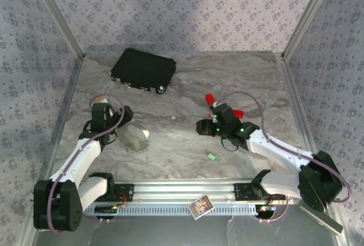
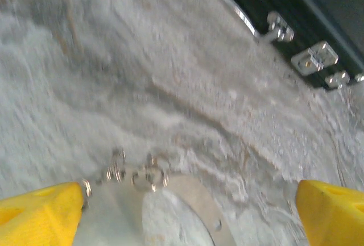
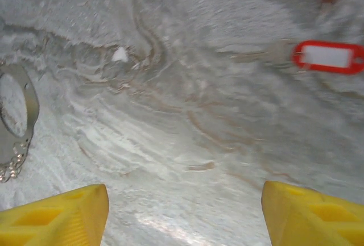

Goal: Put the keys on the keyring

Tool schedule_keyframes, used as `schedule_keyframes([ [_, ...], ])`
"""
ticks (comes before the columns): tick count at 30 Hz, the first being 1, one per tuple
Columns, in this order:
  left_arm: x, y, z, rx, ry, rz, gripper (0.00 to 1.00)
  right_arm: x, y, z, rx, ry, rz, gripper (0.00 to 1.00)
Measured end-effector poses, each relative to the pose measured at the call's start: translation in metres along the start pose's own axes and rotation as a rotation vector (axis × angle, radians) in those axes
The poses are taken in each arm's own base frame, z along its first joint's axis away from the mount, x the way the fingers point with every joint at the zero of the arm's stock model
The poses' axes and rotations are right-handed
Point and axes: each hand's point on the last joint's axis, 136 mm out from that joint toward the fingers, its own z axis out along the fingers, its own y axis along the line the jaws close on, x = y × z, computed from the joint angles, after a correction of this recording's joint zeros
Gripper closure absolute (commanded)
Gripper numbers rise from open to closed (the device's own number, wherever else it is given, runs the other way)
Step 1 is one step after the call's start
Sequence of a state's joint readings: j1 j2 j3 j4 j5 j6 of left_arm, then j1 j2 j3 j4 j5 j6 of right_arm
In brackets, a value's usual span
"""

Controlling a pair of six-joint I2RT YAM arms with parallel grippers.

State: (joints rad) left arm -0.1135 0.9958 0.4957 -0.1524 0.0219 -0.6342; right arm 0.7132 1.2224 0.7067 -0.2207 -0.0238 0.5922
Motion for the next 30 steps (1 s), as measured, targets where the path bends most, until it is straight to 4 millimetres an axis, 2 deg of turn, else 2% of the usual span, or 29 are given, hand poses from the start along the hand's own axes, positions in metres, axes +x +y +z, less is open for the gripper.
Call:
schedule_keyframes([
  [2, 0.010, 0.002, -0.004, -0.012, 0.024, -0.016, 0.08, 0.002, 0.018, 0.010, -0.020, 0.034, -0.030, 0.35],
  [6, 0.022, 0.007, -0.016, -0.032, 0.036, -0.051, 0.08, 0.012, 0.065, 0.039, -0.077, 0.115, -0.119, 0.48],
  [12, 0.017, 0.017, -0.043, -0.057, -0.033, -0.102, 0.08, 0.038, 0.134, 0.089, -0.154, 0.240, -0.279, 0.53],
  [15, 0.014, 0.020, -0.055, -0.057, -0.069, -0.119, 0.08, 0.044, 0.161, 0.106, -0.180, 0.271, -0.348, 0.53],
  [19, 0.018, 0.027, -0.063, -0.066, -0.084, -0.135, 0.08, 0.048, 0.178, 0.120, -0.196, 0.300, -0.399, 0.53],
  [23, 0.024, 0.032, -0.065, -0.072, -0.076, -0.142, 0.08, 0.053, 0.179, 0.135, -0.186, 0.335, -0.416, 0.54],
  [30, 0.029, 0.035, -0.066, -0.085, -0.062, -0.144, 0.08, 0.064, 0.179, 0.149, -0.179, 0.378, -0.425, 0.66],
])
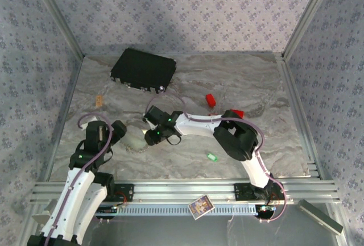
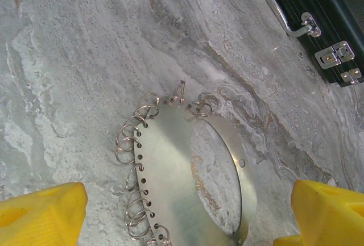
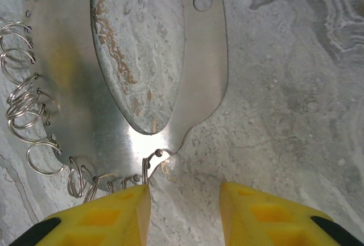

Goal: Put the keys on the keyring

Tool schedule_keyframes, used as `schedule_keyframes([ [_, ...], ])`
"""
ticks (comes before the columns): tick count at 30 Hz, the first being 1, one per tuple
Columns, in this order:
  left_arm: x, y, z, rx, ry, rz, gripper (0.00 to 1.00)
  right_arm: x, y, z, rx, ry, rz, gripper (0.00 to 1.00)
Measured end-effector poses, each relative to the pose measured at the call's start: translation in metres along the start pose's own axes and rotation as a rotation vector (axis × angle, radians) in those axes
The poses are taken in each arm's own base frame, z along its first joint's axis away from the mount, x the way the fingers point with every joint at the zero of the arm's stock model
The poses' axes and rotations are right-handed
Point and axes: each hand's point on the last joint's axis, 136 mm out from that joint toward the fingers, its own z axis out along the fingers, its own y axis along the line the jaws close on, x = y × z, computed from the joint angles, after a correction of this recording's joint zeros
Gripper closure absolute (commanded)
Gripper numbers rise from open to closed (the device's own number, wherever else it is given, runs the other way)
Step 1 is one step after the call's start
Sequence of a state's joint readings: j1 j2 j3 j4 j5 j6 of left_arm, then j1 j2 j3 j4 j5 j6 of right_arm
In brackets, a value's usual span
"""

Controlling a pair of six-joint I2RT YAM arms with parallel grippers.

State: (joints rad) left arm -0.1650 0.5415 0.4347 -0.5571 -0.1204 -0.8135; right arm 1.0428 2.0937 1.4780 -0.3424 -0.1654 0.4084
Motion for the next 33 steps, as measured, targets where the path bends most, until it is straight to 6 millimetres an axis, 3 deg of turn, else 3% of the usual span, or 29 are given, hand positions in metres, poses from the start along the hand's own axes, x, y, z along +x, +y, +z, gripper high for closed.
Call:
schedule_keyframes([
  [7, -0.002, -0.001, -0.004, 0.014, -0.014, -0.007, 0.08, -0.002, 0.006, 0.000, -0.024, 0.007, -0.005, 0.67],
  [20, -0.001, 0.000, -0.005, 0.013, -0.014, -0.010, 0.08, -0.001, 0.011, -0.001, -0.018, 0.013, -0.019, 0.57],
  [28, -0.002, 0.000, -0.005, 0.011, -0.016, -0.005, 0.08, -0.016, 0.028, -0.013, -0.034, -0.005, -0.052, 0.60],
  [33, -0.002, 0.000, -0.005, 0.011, -0.016, -0.002, 0.08, -0.019, 0.031, -0.008, -0.033, 0.000, -0.063, 0.64],
])
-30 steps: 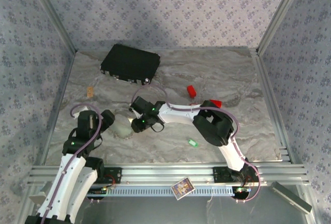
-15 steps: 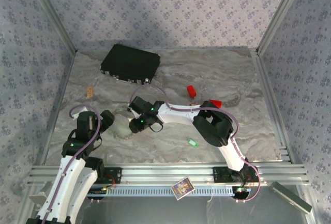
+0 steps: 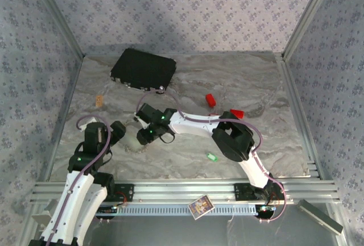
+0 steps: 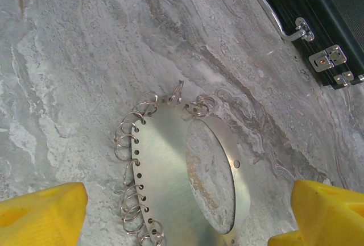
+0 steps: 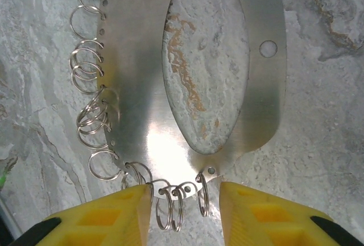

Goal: Put the keys on the keyring

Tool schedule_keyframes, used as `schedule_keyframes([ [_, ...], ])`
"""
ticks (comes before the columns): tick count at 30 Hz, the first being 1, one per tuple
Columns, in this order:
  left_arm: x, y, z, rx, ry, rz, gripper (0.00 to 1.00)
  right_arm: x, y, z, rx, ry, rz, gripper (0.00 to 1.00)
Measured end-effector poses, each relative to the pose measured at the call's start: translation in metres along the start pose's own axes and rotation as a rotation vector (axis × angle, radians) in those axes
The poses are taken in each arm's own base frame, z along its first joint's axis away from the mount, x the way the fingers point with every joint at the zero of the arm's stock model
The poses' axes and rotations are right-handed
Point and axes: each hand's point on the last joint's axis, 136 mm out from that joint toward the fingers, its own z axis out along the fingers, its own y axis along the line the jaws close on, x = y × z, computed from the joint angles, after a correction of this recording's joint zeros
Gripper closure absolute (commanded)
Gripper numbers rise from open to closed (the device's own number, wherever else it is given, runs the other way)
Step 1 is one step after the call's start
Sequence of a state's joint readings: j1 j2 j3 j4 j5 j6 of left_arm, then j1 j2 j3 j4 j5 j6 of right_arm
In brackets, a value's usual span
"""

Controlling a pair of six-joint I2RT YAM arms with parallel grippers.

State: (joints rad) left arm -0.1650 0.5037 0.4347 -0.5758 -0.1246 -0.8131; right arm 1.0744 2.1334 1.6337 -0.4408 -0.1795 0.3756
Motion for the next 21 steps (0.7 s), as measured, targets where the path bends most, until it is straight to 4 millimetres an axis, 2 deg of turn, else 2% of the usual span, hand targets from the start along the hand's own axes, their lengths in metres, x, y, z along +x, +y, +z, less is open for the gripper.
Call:
schedule_keyframes([
  [7, 0.000, 0.000, 0.000, 0.000, 0.000, 0.000, 0.08, 0.018, -0.013, 0.016, 0.042, 0.068, 0.011, 0.76],
  [21, 0.000, 0.000, 0.000, 0.000, 0.000, 0.000, 0.09, 0.013, -0.010, 0.016, 0.038, 0.070, 0.011, 0.79],
])
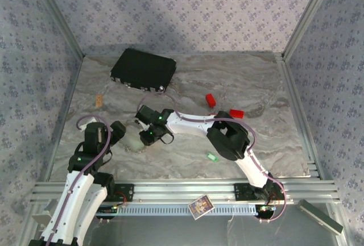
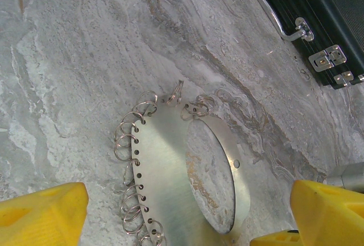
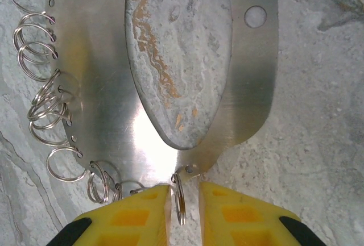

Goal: Put the keys on the keyring

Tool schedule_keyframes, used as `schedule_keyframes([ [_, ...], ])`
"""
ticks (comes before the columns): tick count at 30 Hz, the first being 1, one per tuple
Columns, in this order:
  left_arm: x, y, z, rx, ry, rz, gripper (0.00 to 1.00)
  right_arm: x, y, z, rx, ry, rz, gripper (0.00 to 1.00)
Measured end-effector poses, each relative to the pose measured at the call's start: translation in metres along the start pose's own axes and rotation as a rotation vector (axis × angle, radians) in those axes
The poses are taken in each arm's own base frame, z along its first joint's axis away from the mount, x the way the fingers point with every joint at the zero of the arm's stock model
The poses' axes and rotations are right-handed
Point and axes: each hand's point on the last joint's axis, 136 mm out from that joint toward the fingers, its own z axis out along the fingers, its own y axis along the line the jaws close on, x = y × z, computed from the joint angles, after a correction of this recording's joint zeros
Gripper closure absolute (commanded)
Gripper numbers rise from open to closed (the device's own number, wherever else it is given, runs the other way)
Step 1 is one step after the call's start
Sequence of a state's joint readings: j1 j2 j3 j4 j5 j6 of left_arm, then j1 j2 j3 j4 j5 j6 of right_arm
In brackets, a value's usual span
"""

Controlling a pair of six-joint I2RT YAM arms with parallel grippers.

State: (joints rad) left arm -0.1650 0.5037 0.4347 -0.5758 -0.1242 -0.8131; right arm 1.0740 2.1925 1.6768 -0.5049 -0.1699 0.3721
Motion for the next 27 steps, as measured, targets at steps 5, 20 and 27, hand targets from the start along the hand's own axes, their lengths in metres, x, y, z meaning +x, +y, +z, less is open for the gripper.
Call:
schedule_keyframes([
  [5, 0.000, 0.000, 0.000, 0.000, 0.000, 0.000, 0.09, 0.005, -0.003, 0.007, 0.004, 0.020, 0.003, 0.82],
  [20, 0.000, -0.002, 0.000, 0.008, 0.004, 0.032, 0.18, 0.006, -0.007, 0.003, 0.032, 0.011, -0.033, 1.00],
  [27, -0.025, -0.030, -0.015, 0.103, -0.077, 0.152, 0.39, 0.002, -0.023, -0.063, 0.143, -0.163, -0.145, 1.00],
])
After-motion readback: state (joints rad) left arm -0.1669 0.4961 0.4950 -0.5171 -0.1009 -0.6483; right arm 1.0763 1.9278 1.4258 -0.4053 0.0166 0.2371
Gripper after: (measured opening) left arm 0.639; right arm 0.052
